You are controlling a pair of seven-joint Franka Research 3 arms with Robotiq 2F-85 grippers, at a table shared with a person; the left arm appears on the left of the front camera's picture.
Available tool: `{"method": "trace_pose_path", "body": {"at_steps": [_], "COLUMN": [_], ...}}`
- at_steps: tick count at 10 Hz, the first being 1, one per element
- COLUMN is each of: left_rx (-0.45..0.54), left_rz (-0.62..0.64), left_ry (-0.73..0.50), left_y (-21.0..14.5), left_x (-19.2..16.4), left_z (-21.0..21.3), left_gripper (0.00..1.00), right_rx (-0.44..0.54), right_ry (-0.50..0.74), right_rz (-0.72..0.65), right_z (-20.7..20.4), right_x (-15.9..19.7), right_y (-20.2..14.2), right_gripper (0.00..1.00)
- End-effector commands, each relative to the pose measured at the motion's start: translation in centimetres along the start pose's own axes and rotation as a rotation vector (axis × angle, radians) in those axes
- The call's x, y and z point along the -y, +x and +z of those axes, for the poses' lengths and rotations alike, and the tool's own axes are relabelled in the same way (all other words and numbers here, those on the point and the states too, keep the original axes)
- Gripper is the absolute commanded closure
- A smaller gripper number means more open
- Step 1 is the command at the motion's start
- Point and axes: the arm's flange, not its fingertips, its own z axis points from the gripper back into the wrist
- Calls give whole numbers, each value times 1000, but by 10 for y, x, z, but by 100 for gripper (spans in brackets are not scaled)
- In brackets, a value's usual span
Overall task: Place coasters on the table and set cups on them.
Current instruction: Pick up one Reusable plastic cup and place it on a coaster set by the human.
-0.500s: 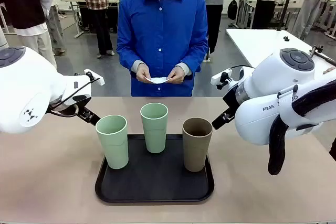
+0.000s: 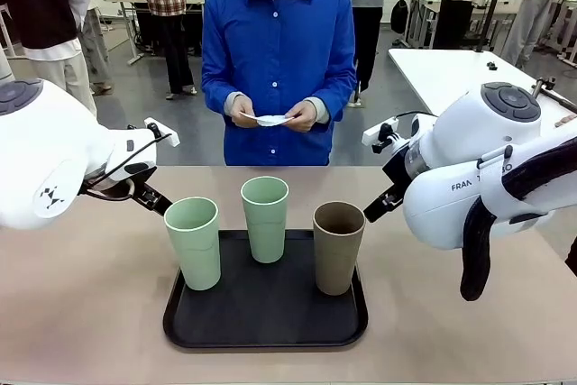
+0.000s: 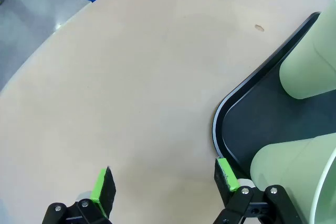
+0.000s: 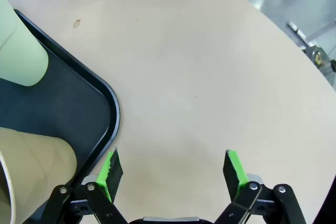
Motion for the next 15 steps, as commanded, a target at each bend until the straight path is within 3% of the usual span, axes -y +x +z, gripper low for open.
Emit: {"method": "trace_pose_path", "body": {"at_steps": [1,10,12,15], "left_rx": [0,0,-12,-95], "left_rz": [0,0,-2,11], "left_ry": [0,0,-33,-110], "left_y": [0,0,0,-18], "left_x": [0,0,-27,-30], "left_z": [0,0,33,92], "left_gripper": [0,0,0,0], "right_rx": [0,0,-66,-168], "right_ry": [0,0,-34,-89], "right_rz": [0,0,-21,-4], "right_z": [0,0,28,110], "right_x": [0,0,12,1], "right_y": [0,0,-2,-14], "right_gripper": [0,0,0,0]}}
